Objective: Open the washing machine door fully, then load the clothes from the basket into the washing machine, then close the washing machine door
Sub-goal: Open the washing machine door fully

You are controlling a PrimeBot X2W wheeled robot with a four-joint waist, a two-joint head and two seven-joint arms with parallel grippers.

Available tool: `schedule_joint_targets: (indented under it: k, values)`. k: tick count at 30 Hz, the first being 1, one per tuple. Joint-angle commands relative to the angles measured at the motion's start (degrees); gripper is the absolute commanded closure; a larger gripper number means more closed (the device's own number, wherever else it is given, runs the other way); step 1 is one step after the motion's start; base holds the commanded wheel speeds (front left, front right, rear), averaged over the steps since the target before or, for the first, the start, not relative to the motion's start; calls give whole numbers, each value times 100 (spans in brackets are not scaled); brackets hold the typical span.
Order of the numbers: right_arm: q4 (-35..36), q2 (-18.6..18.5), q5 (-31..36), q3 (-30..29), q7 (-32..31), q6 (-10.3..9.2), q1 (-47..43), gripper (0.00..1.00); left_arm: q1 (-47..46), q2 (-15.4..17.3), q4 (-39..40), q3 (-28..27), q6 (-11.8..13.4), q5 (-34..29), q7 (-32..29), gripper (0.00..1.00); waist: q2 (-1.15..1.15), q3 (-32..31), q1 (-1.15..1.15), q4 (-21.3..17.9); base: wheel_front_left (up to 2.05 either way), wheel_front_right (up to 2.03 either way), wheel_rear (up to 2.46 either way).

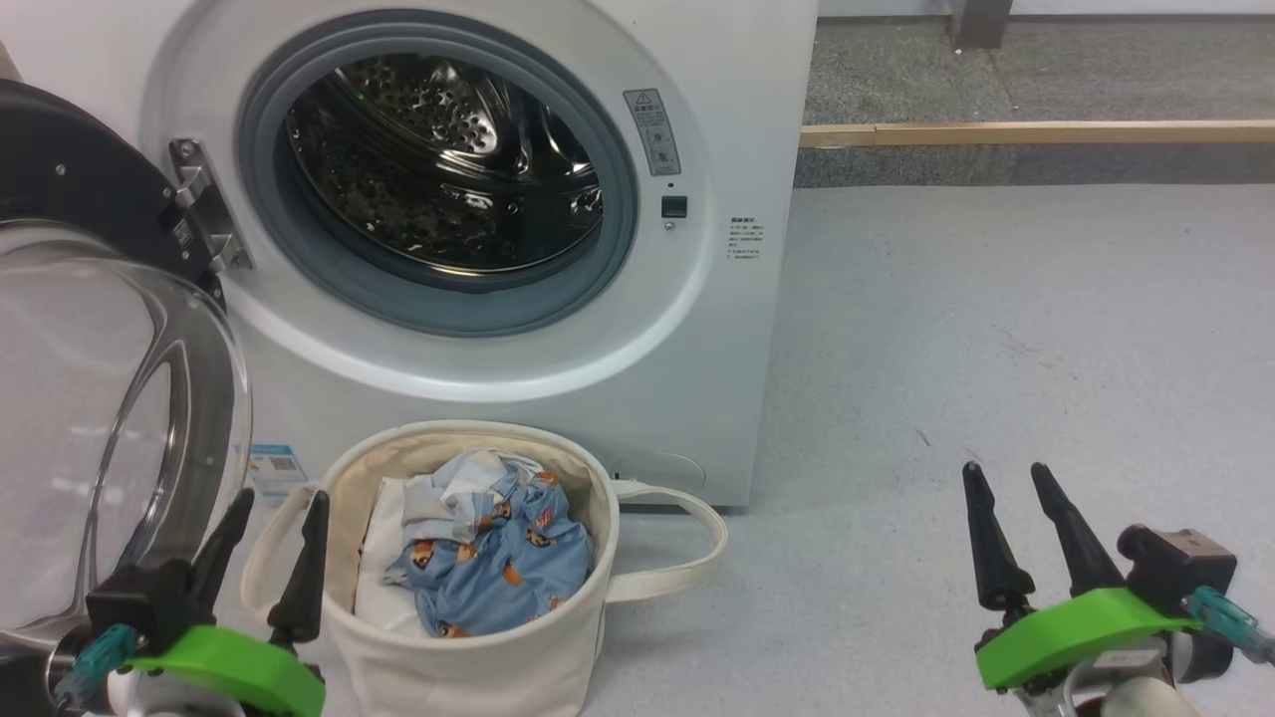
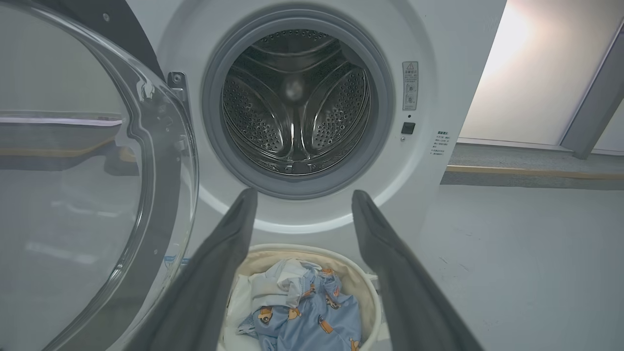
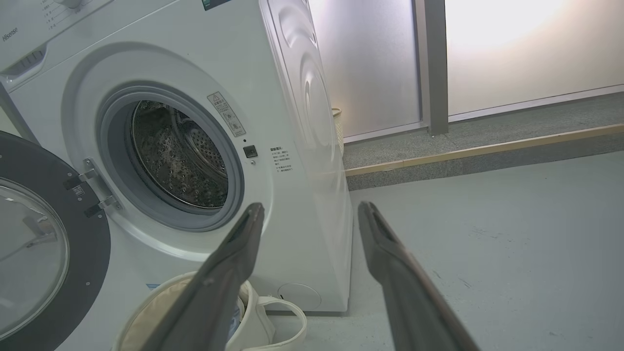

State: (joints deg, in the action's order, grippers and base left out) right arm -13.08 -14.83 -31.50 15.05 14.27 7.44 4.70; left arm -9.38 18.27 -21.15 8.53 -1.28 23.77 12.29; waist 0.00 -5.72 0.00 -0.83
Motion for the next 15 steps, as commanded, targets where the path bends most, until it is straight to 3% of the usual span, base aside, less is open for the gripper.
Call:
schedule_joint_targets:
  k: [1,15]
  values:
    - [208,-104,7,50,73,5,312,0,-297,180,92,-225,-13,0,89,0,0,1,0,0,0,0,0]
    - [172,-105,-5,56,73,5,301,0,-354,202,-82,-405,42,73,216,0,0,29,0,55,0,0,0]
